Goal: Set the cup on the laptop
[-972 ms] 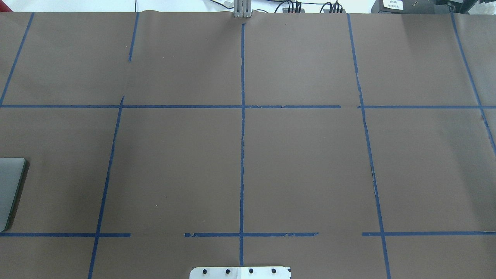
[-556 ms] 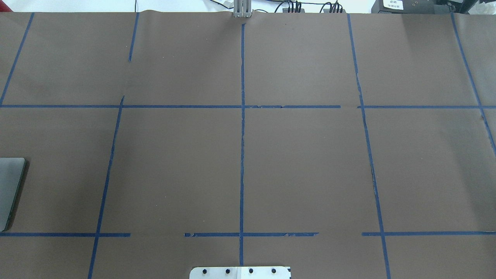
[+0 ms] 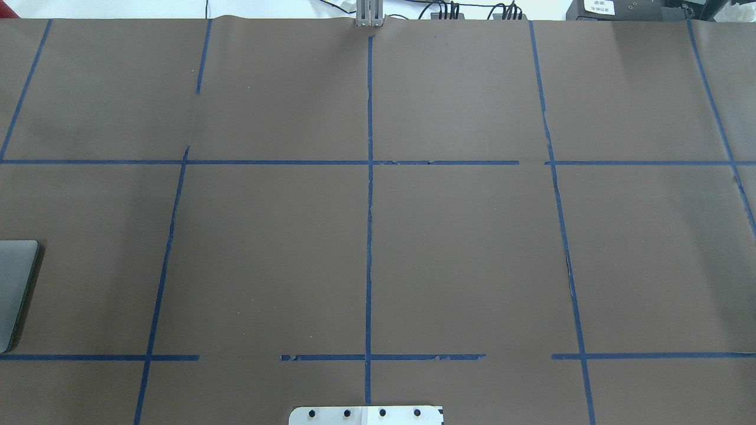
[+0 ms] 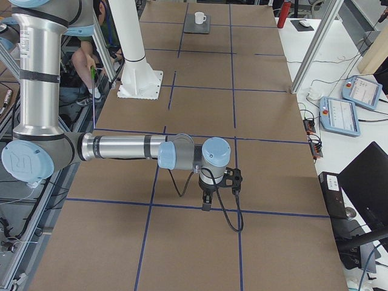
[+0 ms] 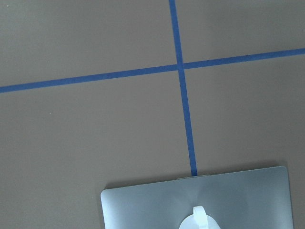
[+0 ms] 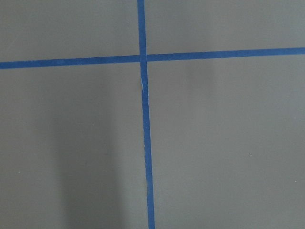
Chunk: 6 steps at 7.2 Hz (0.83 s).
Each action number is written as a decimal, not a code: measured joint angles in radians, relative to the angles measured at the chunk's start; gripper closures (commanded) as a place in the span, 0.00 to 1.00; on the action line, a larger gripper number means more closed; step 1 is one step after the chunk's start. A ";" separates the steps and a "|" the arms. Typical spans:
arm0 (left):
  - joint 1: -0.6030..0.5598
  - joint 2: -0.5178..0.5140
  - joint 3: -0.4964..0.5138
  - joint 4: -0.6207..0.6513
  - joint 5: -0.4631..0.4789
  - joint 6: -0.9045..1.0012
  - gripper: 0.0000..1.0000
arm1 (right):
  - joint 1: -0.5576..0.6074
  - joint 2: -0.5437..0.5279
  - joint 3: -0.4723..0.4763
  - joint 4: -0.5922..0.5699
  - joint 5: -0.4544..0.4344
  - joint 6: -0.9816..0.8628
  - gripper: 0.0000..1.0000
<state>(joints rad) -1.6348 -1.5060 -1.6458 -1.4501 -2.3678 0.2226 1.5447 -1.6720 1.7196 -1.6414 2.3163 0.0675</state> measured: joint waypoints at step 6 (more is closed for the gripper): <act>0.001 0.015 -0.009 -0.005 -0.007 -0.002 0.00 | 0.000 0.000 0.000 0.000 0.000 0.000 0.00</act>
<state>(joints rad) -1.6343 -1.4913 -1.6546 -1.4549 -2.3746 0.2209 1.5447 -1.6720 1.7196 -1.6413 2.3163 0.0675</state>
